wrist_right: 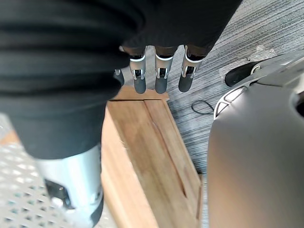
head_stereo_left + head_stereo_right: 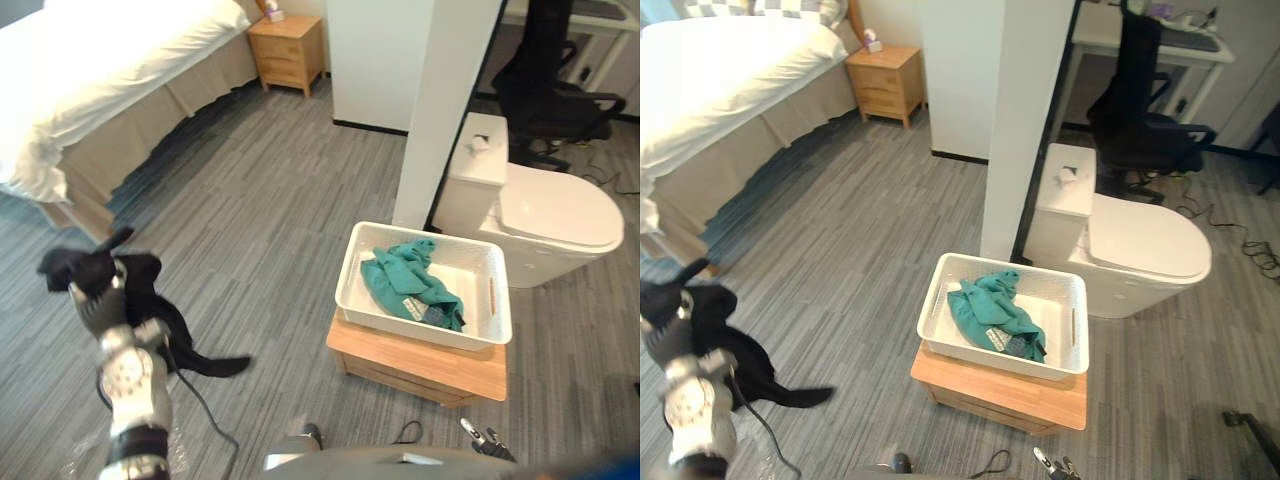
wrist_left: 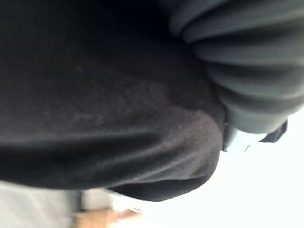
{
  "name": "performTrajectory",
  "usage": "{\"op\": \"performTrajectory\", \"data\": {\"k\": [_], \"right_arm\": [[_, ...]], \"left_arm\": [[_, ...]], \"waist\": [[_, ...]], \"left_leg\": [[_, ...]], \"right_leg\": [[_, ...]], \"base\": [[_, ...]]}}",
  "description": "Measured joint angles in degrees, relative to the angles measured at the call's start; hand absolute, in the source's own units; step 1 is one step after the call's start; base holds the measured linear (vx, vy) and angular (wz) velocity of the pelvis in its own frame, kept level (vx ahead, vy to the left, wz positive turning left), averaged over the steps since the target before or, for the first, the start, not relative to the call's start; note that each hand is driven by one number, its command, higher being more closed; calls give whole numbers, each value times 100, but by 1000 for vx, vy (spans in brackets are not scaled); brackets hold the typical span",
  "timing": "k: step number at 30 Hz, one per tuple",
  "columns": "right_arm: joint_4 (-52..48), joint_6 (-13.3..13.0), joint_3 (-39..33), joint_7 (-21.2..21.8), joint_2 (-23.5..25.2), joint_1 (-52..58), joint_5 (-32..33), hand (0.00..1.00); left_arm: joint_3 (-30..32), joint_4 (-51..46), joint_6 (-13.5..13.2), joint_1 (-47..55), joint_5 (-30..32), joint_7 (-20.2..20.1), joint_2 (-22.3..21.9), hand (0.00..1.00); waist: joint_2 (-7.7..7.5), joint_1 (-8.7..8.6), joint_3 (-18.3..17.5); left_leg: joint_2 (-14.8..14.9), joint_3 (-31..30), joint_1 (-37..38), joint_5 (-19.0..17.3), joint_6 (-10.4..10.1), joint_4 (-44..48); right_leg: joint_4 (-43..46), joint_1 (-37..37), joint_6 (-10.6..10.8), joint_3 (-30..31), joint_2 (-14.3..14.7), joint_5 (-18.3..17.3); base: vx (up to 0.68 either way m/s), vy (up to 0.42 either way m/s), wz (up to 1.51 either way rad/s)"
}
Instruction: Tidy the bed and pick cloth on bed and put in laundry
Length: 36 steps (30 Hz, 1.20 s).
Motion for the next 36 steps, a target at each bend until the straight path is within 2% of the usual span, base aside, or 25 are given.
{"op": "performTrajectory", "data": {"k": [3, 4, 6, 11, 13, 15, 17, 19, 21, 23, 25, 28, 30, 32, 36], "right_arm": [[-61, -72, -109, -25, -10, 126, -156, 0], [-83, -86, -142, -27, -9, 164, -196, 0], [-93, -104, -241, -43, -2, 329, -377, 0], [-110, -102, -242, -97, 20, 552, -482, 0], [-122, -97, -238, -98, 13, 571, -485, 0], [-186, -93, -213, -93, 16, 573, -487, 0], [-250, -85, -195, -89, 7, 572, -491, 0], [-282, -47, -138, -89, -22, 621, -539, 0], [-302, -35, -39, -87, -35, 677, -598, 0], [-307, 7, 17, -91, -30, 690, -600, 0], [-342, 78, 128, -96, -37, 742, -600, 0], [-357, 185, 201, -131, -109, 970, -600, 0], [-346, 253, 258, -166, -147, 1155, -598, 0], [-335, 346, 318, -212, -156, 1257, -598, 0], [-320, 455, 420, -254, -149, 1270, -600, 0]], "left_arm": [[-414, -114, 338, -645, 422, -17, 482, 100], [-490, -183, 392, -717, 474, -21, 482, 100], [-814, -430, 536, -835, 648, -130, 430, 100], [-1444, -1000, 828, -915, 1144, -317, 185, 100], [-1809, -1033, 1095, -1026, 1448, -385, 109, 100], [-1885, -1033, 1263, -1037, 1458, -442, 44, 100], [-1924, -1033, 1426, -1048, 1459, -537, 36, 100], [-2014, -1028, 1585, -1134, 1446, -684, 35, 100], [-2093, -1027, 1640, -1227, 1448, -762, 35, 100], [-2118, -1019, 1642, -1301, 1486, -792, 35, 100], [-2134, -959, 1647, -1371, 1692, -789, 32, 100], [-2305, -867, 1676, -1465, 2140, -744, 29, 100], [-2464, -735, 1694, -1665, 2454, -669, 29, 100], [-2507, -662, 1800, -1848, 2716, -492, 29, 100], [-2570, -368, 2130, -2113, 2920, -142, 81, 100]], "waist": [[31, -149, -10], [41, -176, -20], [174, -291, -49], [228, -452, -80], [271, -472, -108], [290, -486, -152], [308, -597, -165], [353, -632, -194], [377, -648, -209], [383, -748, -221], [332, -781, -252], [443, -933, -323], [457, -945, -403], [492, -969, -499], [434, -1092, -590]], "left_leg": [[2, 218, 40, 0, 0, 0], [6, 258, 39, 0, 0, 0], [24, 453, 33, 0, 0, 0], [100, 716, 55, 0, 0, 0], [200, 856, 52, 0, 0, 0], [239, 1027, 57, 7, -12, 0], [263, 1065, 57, 9, -15, 0], [273, 1231, 53, 0, -44, -2], [275, 1317, 44, -12, -65, -2], [263, 1335, 38, -72, -149, -12], [194, 1415, 24, -62, -160, -40], [202, 1455, -14, -28, -201, -45], [217, 1467, -79, -26, -201, -45], [225, 1494, -140, -25, -198, -44], [221, 1643, -130, -29, -192, -43]], "right_leg": [[-2, -101, 2, 196, 1, 28], [-2, -132, 0, 238, 1, 41], [-24, -264, 2, 384, -1, 81], [-13, -407, 1, 625, 79, 82], [0, -563, -63, 707, 148, 124], [13, -654, -79, 920, 178, 138], [13, -754, -79, 1025, 204, 138], [16, -853, -79, 1214, 236, 136], [12, -931, -80, 1263, 241, 132], [-9, -1003, -102, 1310, 235, 68], [-8, -1094, -33, 1417, 149, -99], [44, -1191, 0, 1466, 168, -178], [-6, -1246, 0, 1563, 214, -178], [-53, -1312, -2, 1701, 255, -177], [-98, -1379, -76, 1898, 284, -35]], "base": [[52, -74, -43], [24, -41, -49], [15, -48, -54], [-1, -78, -37], [-52, -65, -36], [-64, -42, -51], [-90, -59, -41], [-111, -42, -46], [-139, -30, -35], [-200, -21, -30], [-204, -7, -28], [-159, 0, -6], [-108, -11, -3], [-28, 7, -13], [10, 19, -18]]}}
